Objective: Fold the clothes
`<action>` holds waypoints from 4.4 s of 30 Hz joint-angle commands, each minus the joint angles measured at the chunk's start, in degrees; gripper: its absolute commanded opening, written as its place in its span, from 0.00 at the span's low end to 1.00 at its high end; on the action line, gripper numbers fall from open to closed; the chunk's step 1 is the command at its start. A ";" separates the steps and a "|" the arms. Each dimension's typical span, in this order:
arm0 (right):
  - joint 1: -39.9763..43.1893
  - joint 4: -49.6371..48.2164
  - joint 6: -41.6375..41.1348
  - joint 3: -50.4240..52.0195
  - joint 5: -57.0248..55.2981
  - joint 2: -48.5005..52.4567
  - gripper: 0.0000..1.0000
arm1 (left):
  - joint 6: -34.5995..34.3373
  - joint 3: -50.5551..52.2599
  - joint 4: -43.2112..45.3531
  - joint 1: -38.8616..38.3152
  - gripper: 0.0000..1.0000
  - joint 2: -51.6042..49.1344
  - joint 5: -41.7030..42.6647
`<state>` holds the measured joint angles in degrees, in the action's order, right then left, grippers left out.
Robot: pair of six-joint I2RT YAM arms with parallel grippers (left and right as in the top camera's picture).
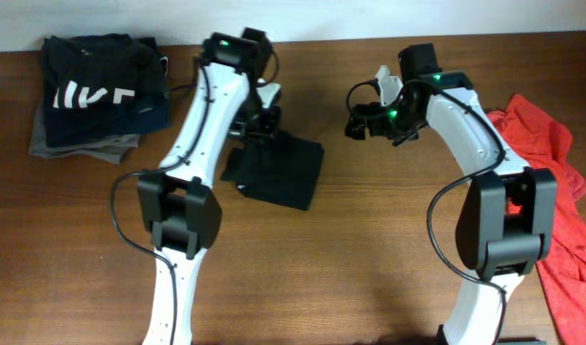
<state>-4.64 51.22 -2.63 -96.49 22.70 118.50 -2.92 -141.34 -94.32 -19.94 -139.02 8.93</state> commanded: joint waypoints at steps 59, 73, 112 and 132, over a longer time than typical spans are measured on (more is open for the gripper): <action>-5.86 -5.49 7.34 0.15 40.09 -0.48 0.04 | -14.43 -14.23 0.39 13.46 0.98 5.42 -11.72; -14.75 -17.94 -3.04 0.15 25.44 4.04 0.04 | -14.38 -11.82 2.99 13.73 0.99 4.72 -11.76; -8.02 6.64 3.23 2.91 31.65 5.84 0.09 | -14.38 -6.97 5.57 13.73 0.99 4.72 -11.72; -3.74 16.55 -1.27 -6.01 7.13 0.83 0.44 | -1.60 -6.73 8.17 13.55 0.99 4.68 0.52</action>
<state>-10.33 64.03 -2.39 -94.19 43.38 124.55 -12.05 -148.66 -86.59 -6.13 -134.15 2.92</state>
